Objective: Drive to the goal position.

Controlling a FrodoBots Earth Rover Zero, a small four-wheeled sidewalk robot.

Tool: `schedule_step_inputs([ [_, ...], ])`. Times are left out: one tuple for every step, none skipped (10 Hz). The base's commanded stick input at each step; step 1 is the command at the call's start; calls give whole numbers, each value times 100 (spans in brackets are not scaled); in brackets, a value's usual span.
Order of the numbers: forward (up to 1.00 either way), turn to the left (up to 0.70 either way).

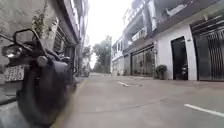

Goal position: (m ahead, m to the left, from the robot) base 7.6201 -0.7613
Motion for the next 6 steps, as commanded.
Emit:
schedule_step_inputs([
  [50,0],
  [50,0],
  [50,0],
  [50,0],
  [50,23],
  [50,50],
])
